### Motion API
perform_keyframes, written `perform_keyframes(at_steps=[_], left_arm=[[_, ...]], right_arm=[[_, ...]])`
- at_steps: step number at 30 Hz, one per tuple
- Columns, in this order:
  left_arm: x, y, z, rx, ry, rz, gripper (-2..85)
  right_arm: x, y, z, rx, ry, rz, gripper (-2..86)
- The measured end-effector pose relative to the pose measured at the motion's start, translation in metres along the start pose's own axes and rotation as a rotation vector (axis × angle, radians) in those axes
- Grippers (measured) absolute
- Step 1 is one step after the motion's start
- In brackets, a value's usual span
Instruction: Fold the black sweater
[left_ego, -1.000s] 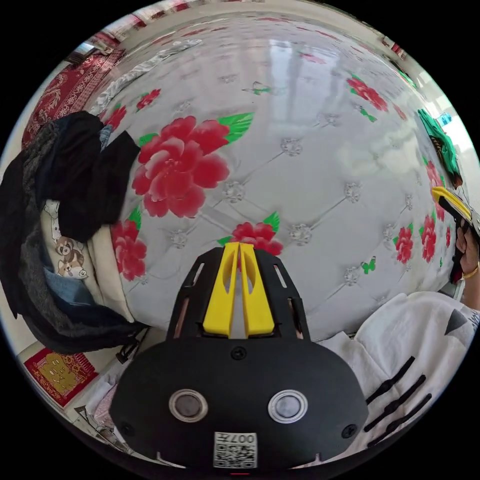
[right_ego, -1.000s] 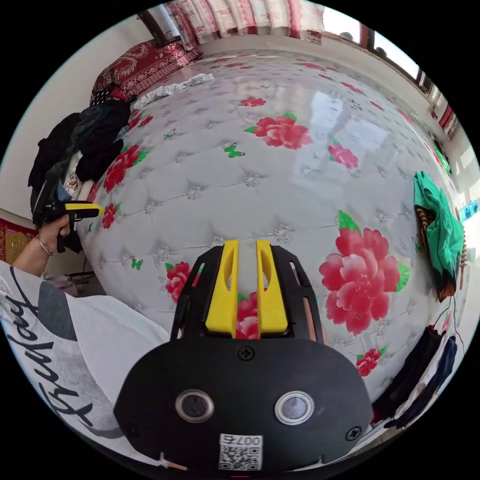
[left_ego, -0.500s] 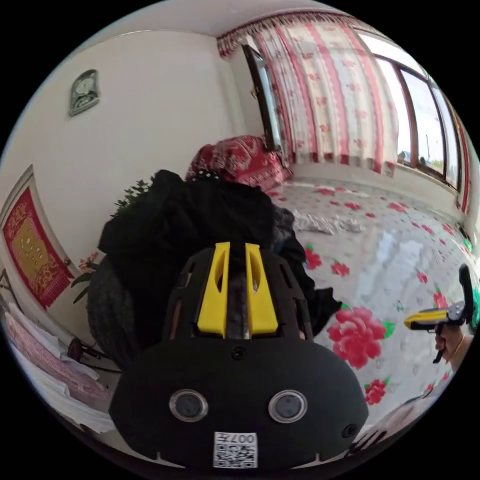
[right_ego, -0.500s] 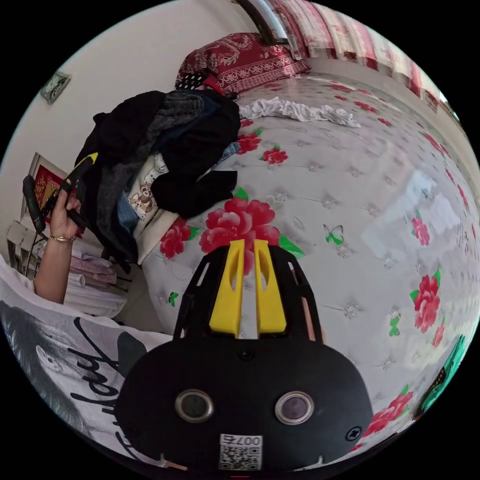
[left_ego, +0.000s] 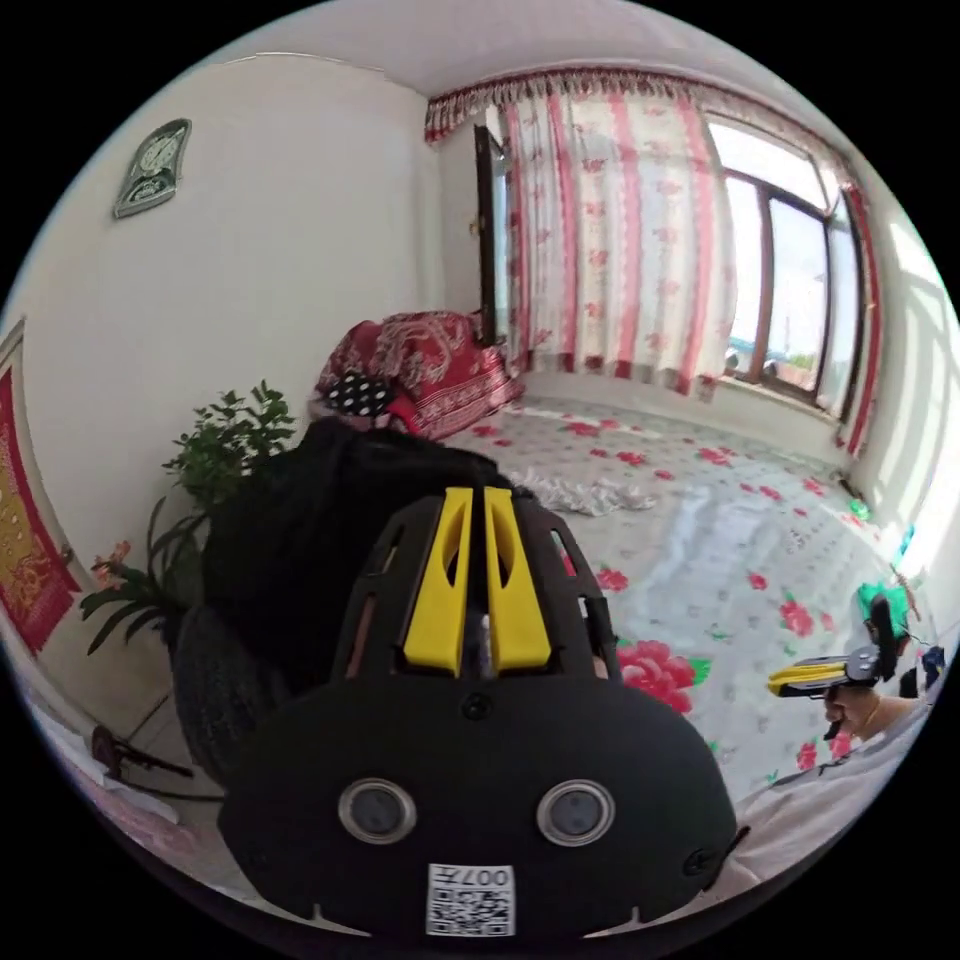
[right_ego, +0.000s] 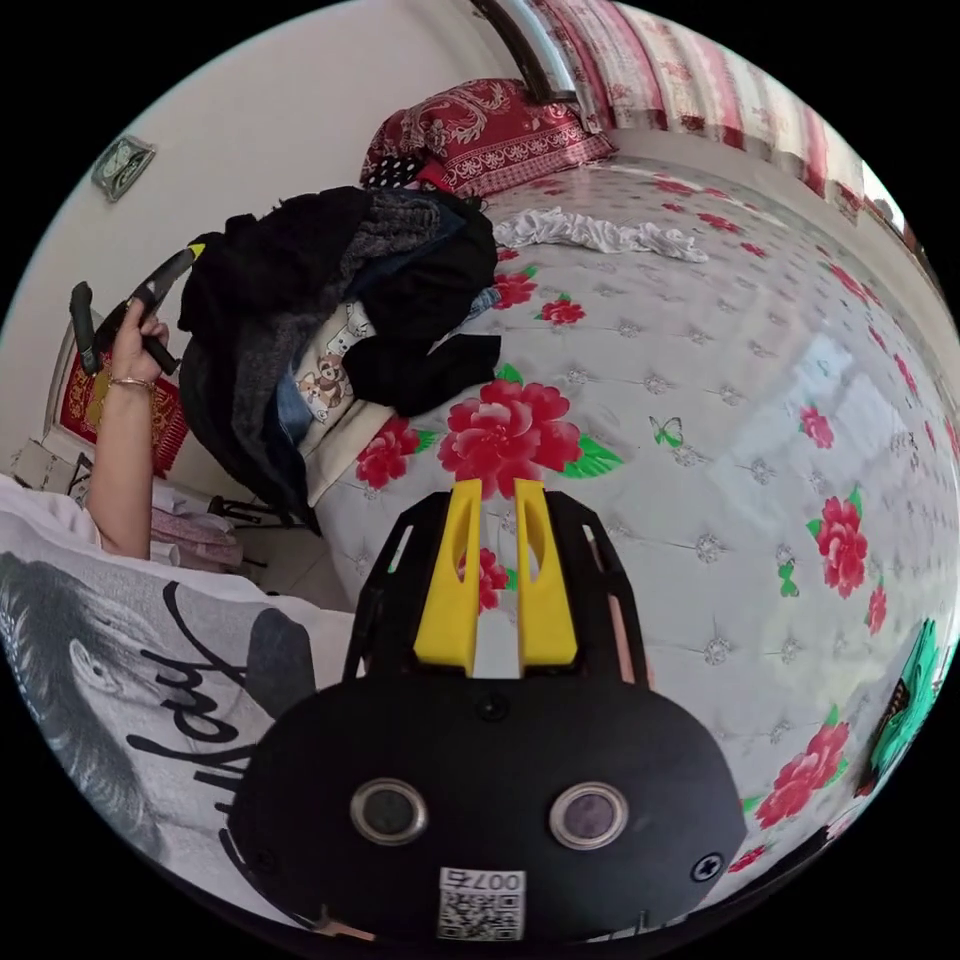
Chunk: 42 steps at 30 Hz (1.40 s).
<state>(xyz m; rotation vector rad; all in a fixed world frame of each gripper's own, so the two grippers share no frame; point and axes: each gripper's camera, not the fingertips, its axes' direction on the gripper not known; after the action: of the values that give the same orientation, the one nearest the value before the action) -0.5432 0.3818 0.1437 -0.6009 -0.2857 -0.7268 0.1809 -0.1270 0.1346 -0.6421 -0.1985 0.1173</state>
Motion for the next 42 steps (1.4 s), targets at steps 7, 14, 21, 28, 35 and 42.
perform_keyframes(at_steps=[7, 14, 21, 28, 35, 42], left_arm=[[0.146, -0.018, -0.113, 0.123, 0.420, 0.286, -0.6], [0.208, -0.016, -0.196, 0.162, 0.801, 0.313, -0.7], [0.239, -0.013, -0.193, 0.046, 1.051, 0.284, -0.6], [0.263, -0.016, -0.163, -0.007, 1.061, 0.262, 0.0], [0.244, 0.026, -0.094, -0.178, 0.672, 0.187, 0.0], [0.230, 0.103, -0.021, -0.427, 0.696, 0.144, 4.1]], right_arm=[[-0.073, 0.065, -0.112, 0.374, -0.069, -0.222, 10.5], [-0.119, 0.141, -0.190, 0.568, 0.133, -0.356, 11.4], [-0.132, 0.201, -0.234, 0.581, -0.004, -0.399, 9.4], [-0.159, 0.234, -0.247, 0.558, 0.240, -0.422, 4.9], [-0.115, 0.248, -0.267, 0.607, 0.213, -0.105, 1.6], [-0.105, 0.236, -0.249, 0.547, 0.293, 0.001, 0.7]])
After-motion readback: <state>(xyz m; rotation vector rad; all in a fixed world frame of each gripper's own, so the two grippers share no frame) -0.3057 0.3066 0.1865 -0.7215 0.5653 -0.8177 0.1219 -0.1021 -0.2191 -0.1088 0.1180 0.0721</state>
